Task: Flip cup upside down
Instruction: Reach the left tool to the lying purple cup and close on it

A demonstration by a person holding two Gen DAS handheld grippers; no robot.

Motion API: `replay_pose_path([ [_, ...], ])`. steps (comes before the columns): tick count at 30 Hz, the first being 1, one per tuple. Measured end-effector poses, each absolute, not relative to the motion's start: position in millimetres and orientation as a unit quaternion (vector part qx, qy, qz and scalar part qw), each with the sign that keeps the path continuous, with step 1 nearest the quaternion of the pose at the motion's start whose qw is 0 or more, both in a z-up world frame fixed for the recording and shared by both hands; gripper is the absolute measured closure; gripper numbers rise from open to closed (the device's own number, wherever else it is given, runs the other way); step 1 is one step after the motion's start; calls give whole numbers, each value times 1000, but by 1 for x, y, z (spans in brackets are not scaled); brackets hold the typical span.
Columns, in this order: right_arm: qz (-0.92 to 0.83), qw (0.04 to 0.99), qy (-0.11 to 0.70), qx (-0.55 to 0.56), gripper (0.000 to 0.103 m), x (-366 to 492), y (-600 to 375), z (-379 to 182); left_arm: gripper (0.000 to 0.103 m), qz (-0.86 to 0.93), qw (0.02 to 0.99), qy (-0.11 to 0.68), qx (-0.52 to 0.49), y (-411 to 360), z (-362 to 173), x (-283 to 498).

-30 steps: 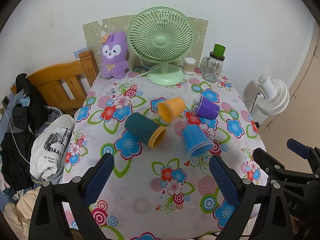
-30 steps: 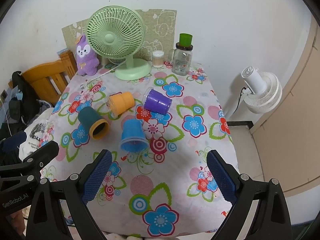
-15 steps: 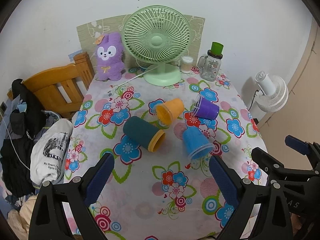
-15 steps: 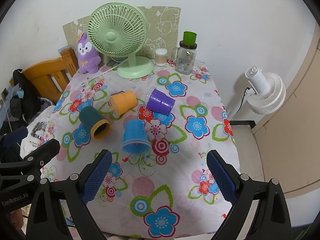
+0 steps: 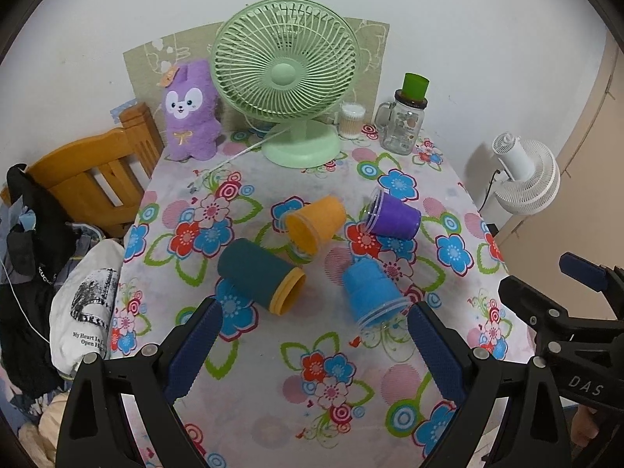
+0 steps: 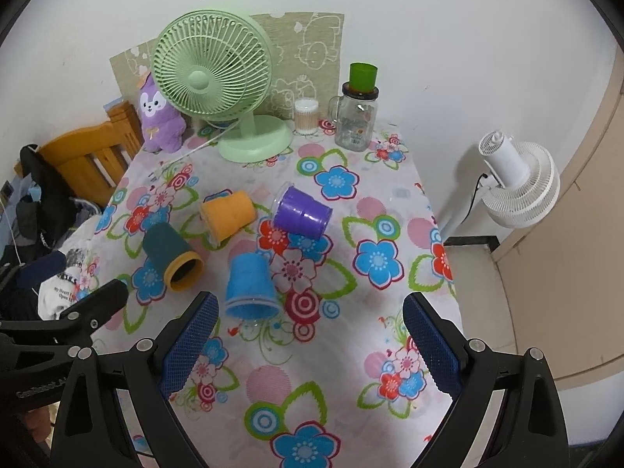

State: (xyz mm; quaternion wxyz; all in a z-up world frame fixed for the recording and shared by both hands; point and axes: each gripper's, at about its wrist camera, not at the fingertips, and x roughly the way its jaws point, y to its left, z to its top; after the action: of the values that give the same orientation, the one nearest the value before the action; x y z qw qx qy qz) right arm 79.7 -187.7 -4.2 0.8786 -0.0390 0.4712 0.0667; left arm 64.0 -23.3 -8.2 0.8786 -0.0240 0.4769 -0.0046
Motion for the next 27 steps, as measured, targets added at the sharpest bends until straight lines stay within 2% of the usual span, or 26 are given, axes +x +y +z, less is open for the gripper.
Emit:
replay_pose_path([
  [16, 161, 867, 463, -91, 6, 178, -241, -30, 7, 66, 849, 517, -82, -84, -56, 137],
  [27, 193, 847, 490, -75, 6, 250, -280, -81, 7, 108, 826, 541, -116, -129, -108, 189],
])
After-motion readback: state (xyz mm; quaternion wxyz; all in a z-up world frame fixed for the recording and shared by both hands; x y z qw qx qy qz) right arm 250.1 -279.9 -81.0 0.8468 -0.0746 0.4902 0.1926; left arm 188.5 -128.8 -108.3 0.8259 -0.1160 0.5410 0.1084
